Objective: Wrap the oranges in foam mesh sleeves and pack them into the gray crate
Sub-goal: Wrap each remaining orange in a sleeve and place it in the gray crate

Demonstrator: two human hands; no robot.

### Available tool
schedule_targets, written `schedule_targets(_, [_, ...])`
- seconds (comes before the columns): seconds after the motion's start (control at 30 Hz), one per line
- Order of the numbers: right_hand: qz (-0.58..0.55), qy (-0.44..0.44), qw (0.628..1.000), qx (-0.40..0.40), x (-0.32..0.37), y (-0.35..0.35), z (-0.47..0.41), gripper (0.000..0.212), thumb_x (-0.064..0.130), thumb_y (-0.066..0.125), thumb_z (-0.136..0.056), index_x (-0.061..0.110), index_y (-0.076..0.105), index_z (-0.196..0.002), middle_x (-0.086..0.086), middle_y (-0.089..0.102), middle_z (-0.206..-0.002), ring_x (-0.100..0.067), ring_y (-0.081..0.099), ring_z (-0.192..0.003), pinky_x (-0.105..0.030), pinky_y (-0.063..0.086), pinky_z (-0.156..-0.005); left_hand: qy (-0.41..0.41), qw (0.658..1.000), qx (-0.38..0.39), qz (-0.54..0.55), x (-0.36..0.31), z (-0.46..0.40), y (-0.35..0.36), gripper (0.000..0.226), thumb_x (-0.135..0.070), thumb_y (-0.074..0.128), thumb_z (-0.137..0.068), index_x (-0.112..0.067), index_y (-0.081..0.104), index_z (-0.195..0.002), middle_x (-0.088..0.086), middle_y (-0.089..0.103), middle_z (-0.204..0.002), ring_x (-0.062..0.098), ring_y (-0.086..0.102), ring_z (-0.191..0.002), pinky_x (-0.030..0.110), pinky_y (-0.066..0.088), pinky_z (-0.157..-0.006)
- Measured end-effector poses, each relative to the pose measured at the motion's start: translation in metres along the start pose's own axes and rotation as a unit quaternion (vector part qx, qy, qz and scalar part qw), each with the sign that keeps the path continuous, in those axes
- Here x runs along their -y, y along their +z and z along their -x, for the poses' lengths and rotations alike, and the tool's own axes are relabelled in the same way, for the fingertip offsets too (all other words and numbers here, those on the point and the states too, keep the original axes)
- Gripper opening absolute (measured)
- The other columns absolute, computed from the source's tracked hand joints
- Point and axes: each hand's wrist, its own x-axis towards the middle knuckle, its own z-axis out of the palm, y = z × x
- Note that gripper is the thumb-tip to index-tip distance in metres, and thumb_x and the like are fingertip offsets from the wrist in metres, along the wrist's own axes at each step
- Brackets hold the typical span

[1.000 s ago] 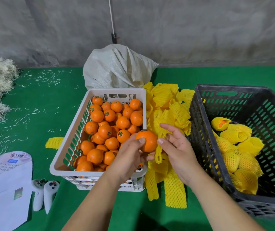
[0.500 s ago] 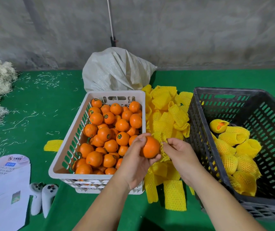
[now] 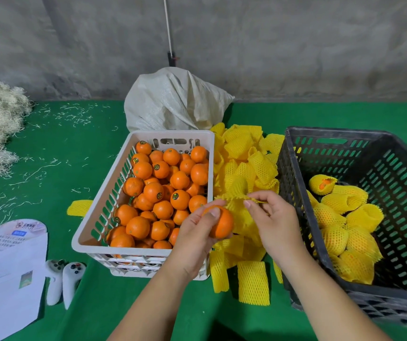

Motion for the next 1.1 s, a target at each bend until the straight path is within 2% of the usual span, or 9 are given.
schedule_targets(0.13, [-0.085, -0.012, 0.996, 0.038, 0.009, -0.004, 0.013, 0.012, 0.024, 0.073, -0.094, 0.036, 0.071, -0.096, 0.004, 0.075, -0.088, -0.008, 0.068, -0.08, -0.029, 0.055, -0.069, 0.044, 0.993, -0.086, -0.064, 0.006, 0.003, 0.013, 0.057, -0.053, 0.078, -0.075, -0.044, 0.057, -0.128, 0.015, 0.063, -0.136, 0.032, 0.067, -0.117, 0.049, 0.056, -0.1])
schedule_targets(0.23, [-0.066, -0.047, 0.995, 0.059, 0.009, 0.004, 0.032, 0.013, 0.029, 0.068, -0.091, 0.039, 0.068, -0.101, 0.012, 0.075, -0.1, -0.007, 0.071, -0.093, -0.035, 0.06, -0.079, 0.075, 0.994, -0.079, -0.029, 0.017, 0.002, 0.026, 0.068, -0.028, 0.074, -0.089, -0.045, 0.038, -0.143, 0.01, 0.067, -0.137, 0.028, 0.067, -0.126, 0.049, 0.052, -0.11])
schedule_targets(0.33, [-0.023, -0.109, 0.992, 0.051, 0.007, 0.003, 0.041, 0.019, 0.02, 0.063, -0.092, 0.036, 0.066, -0.104, 0.021, 0.069, -0.119, -0.006, 0.065, -0.116, -0.036, 0.056, -0.094, 0.049, 0.991, -0.024, 0.119, 0.023, 0.004, 0.027, 0.074, -0.012, 0.071, -0.087, -0.042, 0.043, -0.149, 0.008, 0.073, -0.126, 0.023, 0.069, -0.114, 0.037, 0.059, -0.095])
schedule_targets(0.43, [0.043, -0.179, 0.983, 0.019, 0.005, -0.005, 0.043, 0.024, 0.004, 0.06, -0.091, 0.02, 0.068, -0.107, 0.015, 0.065, -0.116, -0.002, 0.06, -0.115, -0.028, 0.052, -0.096, 0.051, 0.991, 0.019, 0.123, 0.03, 0.012, 0.024, 0.073, -0.009, 0.071, -0.077, -0.035, 0.055, -0.143, 0.012, 0.072, -0.119, 0.024, 0.064, -0.1, 0.034, 0.054, -0.088])
schedule_targets(0.57, [0.092, -0.226, 0.97, 0.005, 0.012, -0.007, 0.05, 0.019, 0.007, 0.058, -0.091, 0.012, 0.07, -0.105, 0.008, 0.061, -0.105, -0.007, 0.06, -0.1, -0.024, 0.05, -0.084, 0.088, 0.993, -0.07, 0.041, 0.036, 0.012, 0.02, 0.061, -0.018, 0.083, -0.075, -0.023, 0.062, -0.132, 0.013, 0.075, -0.12, 0.031, 0.072, -0.105, 0.04, 0.059, -0.089])
schedule_targets(0.67, [0.111, -0.302, 0.947, 0.011, 0.023, 0.003, 0.055, 0.02, 0.008, 0.056, -0.089, 0.011, 0.07, -0.104, 0.005, 0.059, -0.103, -0.012, 0.06, -0.098, -0.02, 0.048, -0.084, 0.071, 0.985, -0.146, 0.058, 0.031, 0.005, 0.017, 0.059, -0.01, 0.078, -0.074, -0.009, 0.052, -0.127, 0.01, 0.072, -0.097, 0.02, 0.071, -0.082, 0.034, 0.058, -0.069])
schedule_targets(0.73, [0.121, -0.31, 0.943, 0.015, 0.024, 0.013, 0.056, 0.024, 0.006, 0.058, -0.086, 0.012, 0.067, -0.108, 0.005, 0.057, -0.107, -0.015, 0.059, -0.1, -0.021, 0.049, -0.086, 0.067, 0.987, -0.117, 0.089, 0.026, 0.003, 0.02, 0.051, -0.01, 0.075, -0.077, -0.009, 0.044, -0.117, 0.008, 0.06, -0.083, 0.017, 0.062, -0.072, 0.034, 0.055, -0.063])
schedule_targets(0.9, [0.114, -0.199, 0.973, -0.015, 0.02, 0.023, 0.053, 0.053, 0.001, 0.062, -0.08, 0.02, 0.057, -0.13, 0.012, 0.043, -0.116, -0.009, 0.052, -0.109, -0.021, 0.046, -0.091, 0.018, 0.985, 0.076, 0.157, 0.011, 0.011, 0.022, 0.061, -0.031, 0.067, -0.097, 0.003, 0.05, -0.144, 0.021, 0.061, -0.129, 0.034, 0.06, -0.124, 0.048, 0.048, -0.109])
schedule_targets(1.1, [0.112, -0.201, 0.97, -0.073, 0.022, 0.024, 0.042, 0.031, 0.005, 0.06, -0.083, 0.011, 0.07, -0.112, 0.003, 0.059, -0.106, -0.012, 0.059, -0.096, -0.024, 0.049, -0.083, 0.076, 0.993, 0.025, 0.084, 0.008, 0.001, 0.004, 0.055, -0.008, 0.075, -0.092, -0.004, 0.056, -0.143, 0.024, 0.069, -0.131, 0.04, 0.067, -0.122, 0.05, 0.056, -0.103])
